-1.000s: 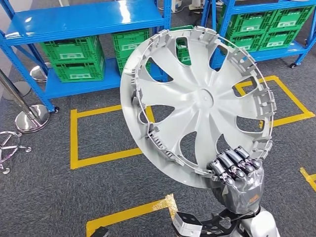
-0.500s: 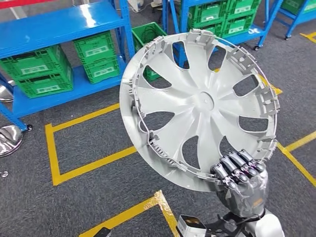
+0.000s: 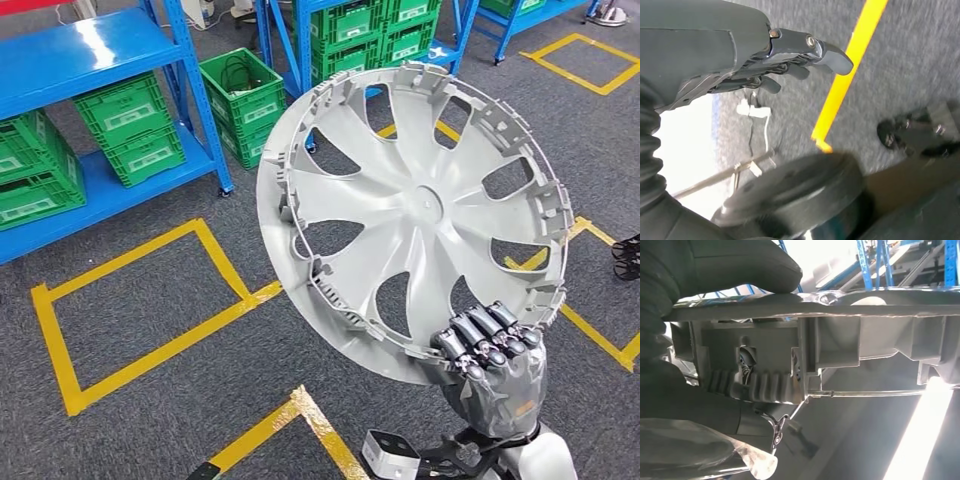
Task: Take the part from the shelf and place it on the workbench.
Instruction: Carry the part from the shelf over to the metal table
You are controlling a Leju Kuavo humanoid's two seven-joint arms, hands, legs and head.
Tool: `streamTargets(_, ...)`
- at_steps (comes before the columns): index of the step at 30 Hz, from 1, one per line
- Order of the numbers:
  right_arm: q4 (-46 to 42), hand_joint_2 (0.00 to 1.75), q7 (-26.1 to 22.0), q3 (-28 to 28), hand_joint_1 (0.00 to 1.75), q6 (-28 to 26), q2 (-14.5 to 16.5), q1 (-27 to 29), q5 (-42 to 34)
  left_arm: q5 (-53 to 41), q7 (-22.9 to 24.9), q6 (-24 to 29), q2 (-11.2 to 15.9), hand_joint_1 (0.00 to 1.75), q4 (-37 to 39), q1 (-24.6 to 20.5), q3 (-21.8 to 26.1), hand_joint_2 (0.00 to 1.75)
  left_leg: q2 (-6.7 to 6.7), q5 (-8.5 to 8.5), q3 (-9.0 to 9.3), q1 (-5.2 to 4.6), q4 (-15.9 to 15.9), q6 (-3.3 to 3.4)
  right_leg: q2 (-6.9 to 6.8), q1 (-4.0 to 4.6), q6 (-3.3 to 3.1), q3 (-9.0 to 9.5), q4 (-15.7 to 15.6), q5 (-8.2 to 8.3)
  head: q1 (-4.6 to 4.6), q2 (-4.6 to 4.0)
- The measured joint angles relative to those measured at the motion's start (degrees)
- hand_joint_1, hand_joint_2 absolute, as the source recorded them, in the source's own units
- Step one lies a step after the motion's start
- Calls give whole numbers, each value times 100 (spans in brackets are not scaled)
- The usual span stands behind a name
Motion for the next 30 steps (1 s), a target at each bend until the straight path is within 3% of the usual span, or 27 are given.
streamTargets(1, 0, 175, -4, -7, 175, -1, 0, 2, 0, -3, 0, 2, 1, 0, 0, 0, 0, 175, 72, 4, 2, -8, -10, 23, -167, 5, 9, -153, 326, -170, 12, 0)
streamTargets(3, 1, 175, -13, -17, 175, 1, 0, 4, 2, -19, 0, 2, -8, 0, 0, 15, -1, 175, 226, -2, -5, -26, -6, 43, -303, 8, 33, -527, 1089, -498, 25, 0)
streamTargets(4, 2, 175, -14, -26, 175, 1, 0, 14, 3, -28, 0, 1, -13, 0, 0, 20, -1, 175, 304, -6, -5, -31, -4, 44, -320, 8, 43, -633, 1308, -546, 23, 0)
streamTargets(5, 3, 175, -14, -35, 175, 1, 0, 22, 3, -36, 0, 1, -18, 0, 0, 17, -2, 175, 379, -11, -5, -33, 0, 39, -337, 8, 49, -634, 1319, -490, 25, 0)
streamTargets(7, 6, 175, -12, -56, 175, 1, 0, 32, 3, -43, 0, -1, -28, 0, 0, -2, -2, 175, 510, -33, 5, -33, 15, 8, -451, 8, 42, -290, 698, -137, 25, 0)
streamTargets(8, 7, 175, -7, -64, 175, 1, 0, 29, 3, -44, 0, -2, -31, 0, 0, -10, -2, 175, 564, -53, 10, -50, 32, -21, -599, 28, 27, -67, 290, -4, 28, 0)
streamTargets(9, 7, 175, 1, -70, 175, 1, 0, 26, 2, -45, 0, -4, -33, 0, 0, -15, -2, 175, 614, -74, 12, -69, 54, -52, -704, 41, -3, 113, -26, 87, 27, 0)
streamTargets(11, 8, 175, 41, -75, 175, -1, 0, 26, 2, -45, 0, -8, -31, 0, 0, -16, -2, 175, 707, -99, 19, -107, 84, -103, -781, 71, -71, 227, -240, 96, 19, 0)
streamTargets(13, 8, 175, 87, -83, 175, -1, 1, 44, 1, -45, 0, -10, -31, 0, -1, -19, -3, 175, 777, -127, 32, -96, 100, -145, -637, 62, -135, 210, -234, 121, 12, 0)
streamTargets(15, 5, 175, 105, -95, 175, -1, 10, 56, 0, -45, 0, -13, -30, 0, -2, -23, -3, 175, 605, -315, -37, -64, 318, -196, -513, 48, -193, 203, -239, 145, 4, 0)
streamTargets(17, 4, 175, 98, -106, 175, -1, 27, 58, -1, -41, 0, -17, -30, 0, -2, -12, -3, 175, 326, -701, -324, -48, 1002, -222, -382, 44, -234, 198, -243, 157, -7, 0)
streamTargets(18, 4, 175, 88, -113, 175, -1, 34, 61, -1, -39, 0, -20, -31, 0, -2, -2, -3, 175, 257, -872, -508, -48, 1409, -221, -309, 49, -247, 195, -242, 160, -7, 0)
streamTargets(19, 4, 175, 73, -120, 175, -1, 38, 65, 0, -38, 0, -27, -32, 0, -2, 1, -2, 175, 226, -957, -648, -50, 1708, -215, -230, 55, -253, 194, -242, 163, -6, 0)
streamTargets(20, 4, 175, 55, -126, 175, -1, 39, 71, 1, -37, 0, -36, -33, 0, -2, 1, -2, 175, 210, -925, -703, -50, 1808, -201, -149, 62, -258, 195, -242, 165, -7, 0)
streamTargets(22, 4, 175, 21, -139, 175, -1, 44, 84, 2, -40, 1, -59, -34, 0, -2, -5, -3, 175, 129, -549, -512, -51, 1343, -147, 19, 72, -257, 207, -241, 169, -6, 0)
streamTargets(24, 4, 175, -3, -156, 175, -1, 53, 92, 2, -40, 1, -77, -28, 0, -1, 8, -3, 175, -122, -182, -183, -46, 580, -70, 170, 75, -238, 204, -232, 176, -2, 0)
streamTargets(26, -1, 175, -14, -178, 175, -1, 65, 104, 1, -40, 1, -89, -23, 0, 0, 9, -4, 175, -265, -123, -30, -53, 209, -33, 288, 59, -187, 152, -220, 199, -4, 0)
streamTargets(28, -8, 175, -19, -208, 175, -2, 72, 143, 0, -42, 2, -92, -31, 0, -1, -5, -4, 175, -169, -131, -8, -53, 125, -22, 388, 35, -111, 93, -230, 228, -10, 0)
streamTargets(30, -16, 175, -37, -248, 175, -3, 74, 195, -1, -46, 2, -85, -39, 0, -2, -10, -3, 175, -37, -83, 23, -38, 40, 20, 216, 45, -51, -7, -108, 140, 13, 1)
